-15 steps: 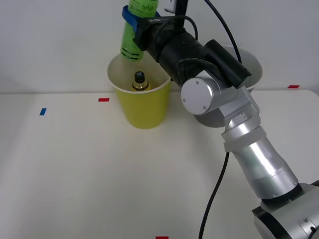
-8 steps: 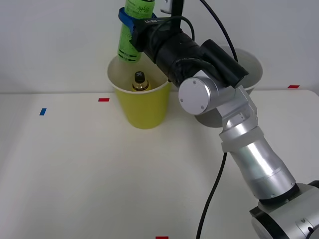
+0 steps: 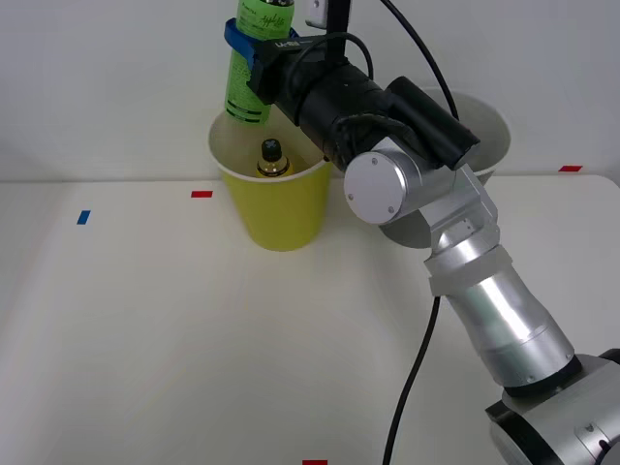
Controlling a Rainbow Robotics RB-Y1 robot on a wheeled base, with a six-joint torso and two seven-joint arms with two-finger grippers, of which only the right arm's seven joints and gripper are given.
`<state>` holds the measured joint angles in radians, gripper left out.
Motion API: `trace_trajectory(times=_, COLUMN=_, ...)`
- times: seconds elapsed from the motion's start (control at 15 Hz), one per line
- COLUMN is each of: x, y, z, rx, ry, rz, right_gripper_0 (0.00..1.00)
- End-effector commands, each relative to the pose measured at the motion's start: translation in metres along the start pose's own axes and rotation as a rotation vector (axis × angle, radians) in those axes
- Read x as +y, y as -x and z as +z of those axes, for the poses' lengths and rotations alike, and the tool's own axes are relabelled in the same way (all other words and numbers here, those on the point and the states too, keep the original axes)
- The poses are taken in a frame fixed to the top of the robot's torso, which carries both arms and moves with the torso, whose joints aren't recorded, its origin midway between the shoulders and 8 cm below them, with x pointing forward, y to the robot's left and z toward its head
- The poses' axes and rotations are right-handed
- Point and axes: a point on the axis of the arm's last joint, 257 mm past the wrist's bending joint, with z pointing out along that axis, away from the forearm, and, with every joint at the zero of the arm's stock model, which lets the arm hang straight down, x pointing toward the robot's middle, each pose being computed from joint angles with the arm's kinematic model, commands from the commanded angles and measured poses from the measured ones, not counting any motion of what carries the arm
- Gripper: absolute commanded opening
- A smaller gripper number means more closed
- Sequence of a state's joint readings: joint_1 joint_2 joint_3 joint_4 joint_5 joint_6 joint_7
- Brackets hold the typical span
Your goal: Put cans in the gray bin, plastic bottles in the light green bin
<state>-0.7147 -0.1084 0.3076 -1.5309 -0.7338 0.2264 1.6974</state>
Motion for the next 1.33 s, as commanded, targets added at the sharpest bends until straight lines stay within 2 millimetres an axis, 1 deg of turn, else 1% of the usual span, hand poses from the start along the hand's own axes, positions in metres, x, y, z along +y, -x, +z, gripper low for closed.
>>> trace_trajectory(times=0.07, x=0.004, y=0.000, z=0.001, rx=-0.003, ry=0.005, rz=0.021, right_gripper_0=0.07)
trace_trajectory(times=0.13, x=0.005, y=-0.001, z=0.002, rx=-0.003, ry=0.005, rz=0.030, right_gripper_0=0.08)
trace_trajectory(times=0.27, x=-0.001, y=-0.015, z=0.006, rx=0.015, ry=-0.010, rz=0.042, right_gripper_0=0.09)
trace_trajectory(times=0.33, x=-0.005, y=-0.022, z=0.009, rx=0.012, ry=-0.022, rz=0.046, right_gripper_0=0.28)
trace_trajectory(times=0.4, x=-0.005, y=-0.025, z=0.011, rx=-0.004, ry=-0.026, rz=0.057, right_gripper_0=0.80)
trace_trajectory(times=0.47, x=0.000, y=-0.026, z=0.011, rx=-0.009, ry=-0.017, rz=0.080, right_gripper_0=1.00)
trace_trajectory(times=0.73, x=0.008, y=-0.020, z=0.013, rx=-0.020, ry=0.000, rz=0.102, right_gripper_0=1.00)
trace_trajectory(times=0.93, x=0.011, y=-0.020, z=0.013, rx=-0.023, ry=0.007, rz=0.132, right_gripper_0=1.00)
trace_trajectory(times=1.33, x=0.005, y=-0.007, z=0.011, rx=-0.050, ry=0.005, rz=0.113, right_gripper_0=1.00)
